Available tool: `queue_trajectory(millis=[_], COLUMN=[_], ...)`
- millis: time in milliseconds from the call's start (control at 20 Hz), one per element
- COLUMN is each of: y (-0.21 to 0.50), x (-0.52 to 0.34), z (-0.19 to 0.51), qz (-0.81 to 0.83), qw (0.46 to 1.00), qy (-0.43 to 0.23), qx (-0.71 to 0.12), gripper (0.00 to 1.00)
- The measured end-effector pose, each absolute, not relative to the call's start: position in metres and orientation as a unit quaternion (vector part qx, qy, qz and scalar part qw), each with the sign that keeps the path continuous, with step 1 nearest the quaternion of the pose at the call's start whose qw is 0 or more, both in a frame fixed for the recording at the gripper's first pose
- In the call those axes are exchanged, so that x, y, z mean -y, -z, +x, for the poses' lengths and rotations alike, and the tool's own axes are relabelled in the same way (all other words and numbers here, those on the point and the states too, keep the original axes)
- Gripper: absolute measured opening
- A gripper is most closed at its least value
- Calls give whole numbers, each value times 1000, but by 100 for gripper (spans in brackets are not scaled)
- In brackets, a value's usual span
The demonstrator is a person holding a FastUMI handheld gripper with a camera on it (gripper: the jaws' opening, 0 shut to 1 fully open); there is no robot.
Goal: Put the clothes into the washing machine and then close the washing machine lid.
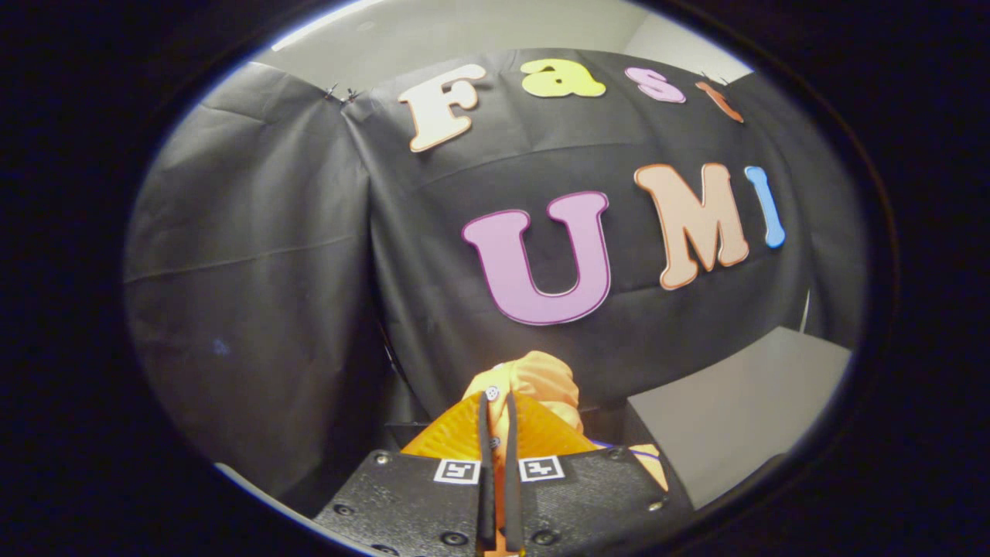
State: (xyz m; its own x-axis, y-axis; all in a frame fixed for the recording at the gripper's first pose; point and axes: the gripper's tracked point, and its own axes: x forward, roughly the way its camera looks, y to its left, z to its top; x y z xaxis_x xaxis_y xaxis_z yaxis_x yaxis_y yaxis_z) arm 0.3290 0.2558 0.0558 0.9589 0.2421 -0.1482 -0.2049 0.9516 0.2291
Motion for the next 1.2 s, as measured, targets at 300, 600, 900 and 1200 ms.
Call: queue_trajectory(millis=[300,600,900,1200], y=[31,127,220,262], x=[-280,-301,-310,-308], z=[325,321,318,322], qz=[120,117,119,128], qw=[977,968,957,955], qy=[-121,-126,-113,-96], qx=[-125,-185,-240,-249], gripper=[4,4,5,5])
